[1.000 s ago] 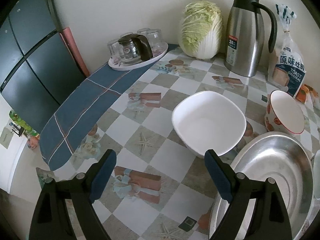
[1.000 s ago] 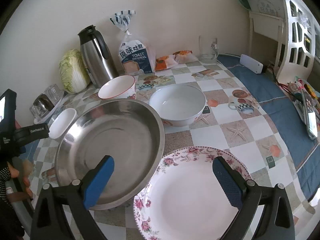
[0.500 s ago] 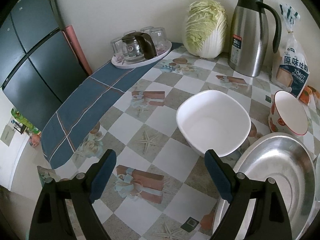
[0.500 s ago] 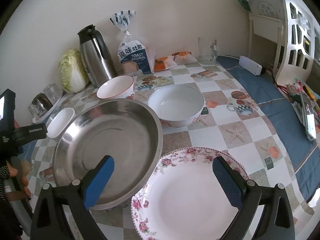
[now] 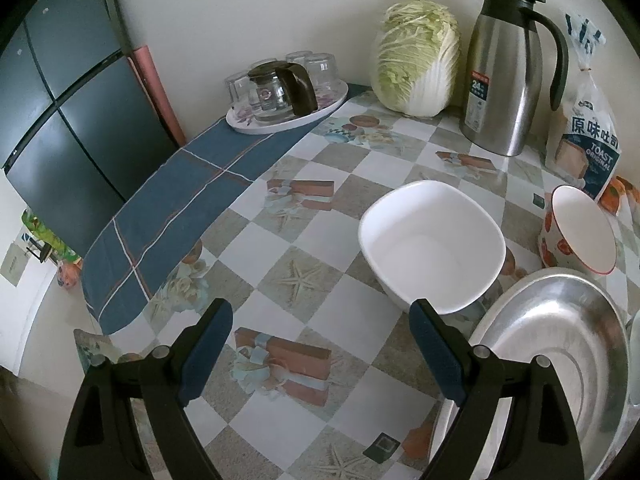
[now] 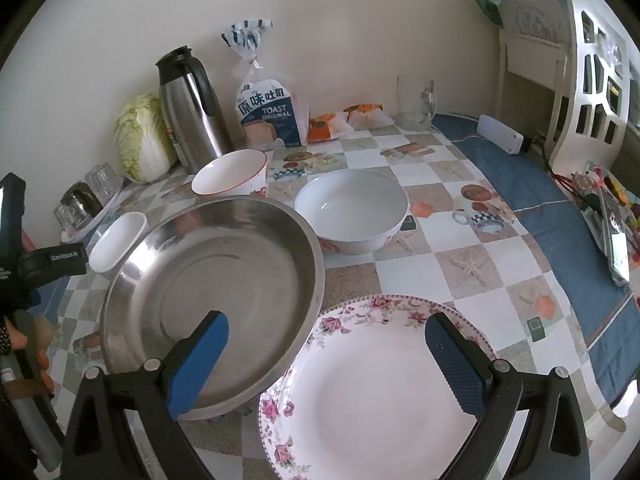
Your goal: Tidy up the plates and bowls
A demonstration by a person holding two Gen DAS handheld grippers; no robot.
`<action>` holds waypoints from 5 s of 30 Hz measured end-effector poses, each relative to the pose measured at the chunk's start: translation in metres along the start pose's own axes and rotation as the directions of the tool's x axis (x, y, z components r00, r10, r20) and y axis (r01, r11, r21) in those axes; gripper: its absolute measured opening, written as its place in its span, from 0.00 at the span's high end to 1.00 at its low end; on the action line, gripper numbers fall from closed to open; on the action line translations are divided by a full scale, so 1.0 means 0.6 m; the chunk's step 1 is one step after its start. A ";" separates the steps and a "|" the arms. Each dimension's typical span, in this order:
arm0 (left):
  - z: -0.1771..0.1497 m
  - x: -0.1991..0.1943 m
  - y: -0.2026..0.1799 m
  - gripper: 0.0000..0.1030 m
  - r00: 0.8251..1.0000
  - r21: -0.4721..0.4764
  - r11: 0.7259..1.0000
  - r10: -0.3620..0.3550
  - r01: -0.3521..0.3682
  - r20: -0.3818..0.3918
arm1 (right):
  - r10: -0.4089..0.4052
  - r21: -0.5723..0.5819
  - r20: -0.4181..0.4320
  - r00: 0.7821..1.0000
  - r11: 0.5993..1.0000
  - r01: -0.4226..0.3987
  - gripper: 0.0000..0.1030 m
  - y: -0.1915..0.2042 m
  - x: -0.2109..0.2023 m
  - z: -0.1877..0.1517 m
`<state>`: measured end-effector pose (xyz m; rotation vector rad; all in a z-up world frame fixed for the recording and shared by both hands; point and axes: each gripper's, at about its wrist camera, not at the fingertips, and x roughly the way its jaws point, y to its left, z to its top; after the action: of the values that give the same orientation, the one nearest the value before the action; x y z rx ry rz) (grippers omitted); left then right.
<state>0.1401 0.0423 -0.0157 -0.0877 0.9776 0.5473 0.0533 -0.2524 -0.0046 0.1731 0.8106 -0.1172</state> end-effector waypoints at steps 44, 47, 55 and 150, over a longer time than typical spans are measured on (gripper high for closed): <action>-0.033 -0.058 0.047 0.12 0.918 -0.018 0.918 -0.397 0.397 0.009 | -0.031 -0.158 0.170 0.985 0.986 0.059 0.02 0.059 -0.033 -0.004; -0.039 -0.066 0.045 0.12 0.897 -0.017 0.897 -0.441 0.441 0.010 | -0.016 -0.115 0.157 0.988 0.993 0.034 0.00 0.043 -0.031 0.001; -0.048 -0.105 0.026 0.12 0.836 0.032 0.837 -0.547 0.547 0.033 | -0.019 0.081 0.171 0.985 0.997 0.005 0.00 -0.045 -0.049 0.020; -0.315 -0.127 -0.276 0.79 0.712 0.318 0.662 -0.486 0.678 -0.507 | 0.164 0.462 -0.267 0.950 0.887 -0.023 0.84 -0.326 0.053 -0.068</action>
<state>0.0419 -0.1894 -0.0896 -0.0606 1.3665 -0.3675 0.0127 -0.4369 -0.0765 0.6886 1.0682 -0.1910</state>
